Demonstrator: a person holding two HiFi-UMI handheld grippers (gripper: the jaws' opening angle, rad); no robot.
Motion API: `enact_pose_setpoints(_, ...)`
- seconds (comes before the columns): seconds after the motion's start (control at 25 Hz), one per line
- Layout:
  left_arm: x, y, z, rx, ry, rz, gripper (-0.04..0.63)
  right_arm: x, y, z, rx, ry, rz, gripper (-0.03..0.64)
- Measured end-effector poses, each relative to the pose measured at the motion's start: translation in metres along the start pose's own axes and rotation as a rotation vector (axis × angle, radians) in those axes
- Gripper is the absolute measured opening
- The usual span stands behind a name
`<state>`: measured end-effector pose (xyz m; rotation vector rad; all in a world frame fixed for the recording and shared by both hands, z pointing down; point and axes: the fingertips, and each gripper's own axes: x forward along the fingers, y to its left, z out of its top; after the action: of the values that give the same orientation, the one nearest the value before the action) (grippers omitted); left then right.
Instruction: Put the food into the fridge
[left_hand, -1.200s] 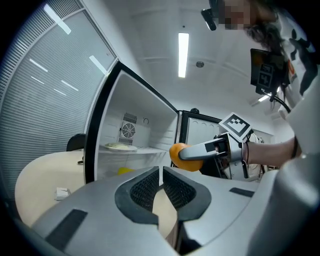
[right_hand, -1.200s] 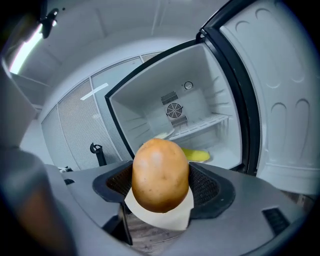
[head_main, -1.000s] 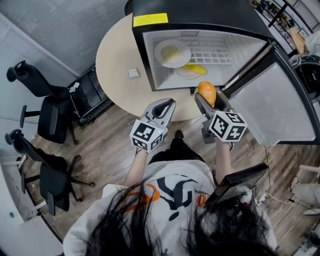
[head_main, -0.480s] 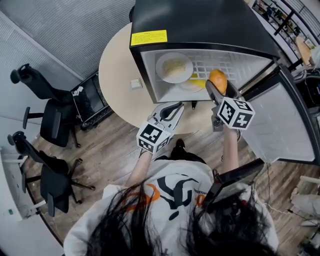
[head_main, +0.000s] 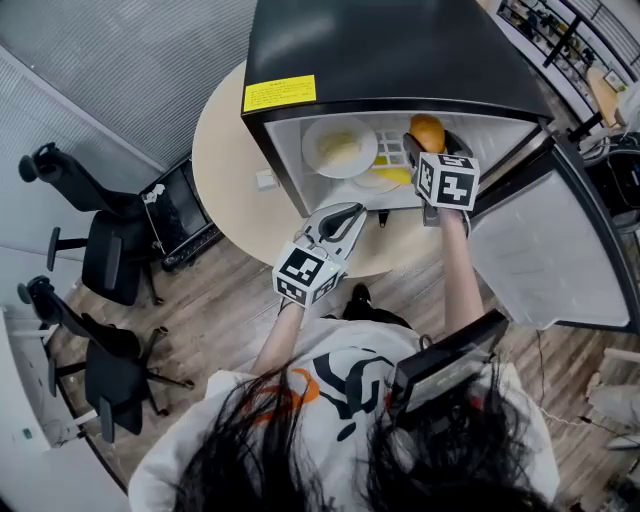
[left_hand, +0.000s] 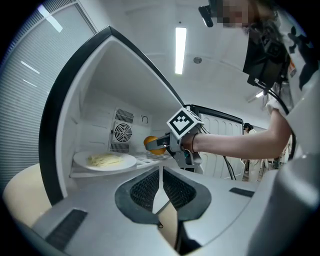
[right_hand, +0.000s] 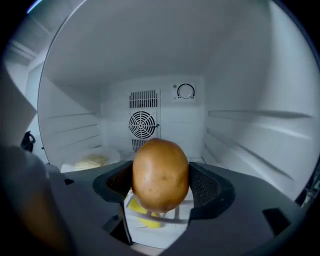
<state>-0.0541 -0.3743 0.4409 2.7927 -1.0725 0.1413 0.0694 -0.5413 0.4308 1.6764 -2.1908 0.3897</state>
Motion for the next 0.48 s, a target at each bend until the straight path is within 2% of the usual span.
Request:
enact_pose_setpoints(0.24,-0.004,0.009,-0.002,-0.001,0.017,0.022,0.015,0.036,-0.020,0.014,-0.086,0.005,-0.066,0.339)
enact_pose_setpoints(0.48,-0.008,0.014,-0.006,-0.007,0.028,0.040,0.015,0.052,-0.029,0.009,-0.207,0.032,-0.152,0.337)
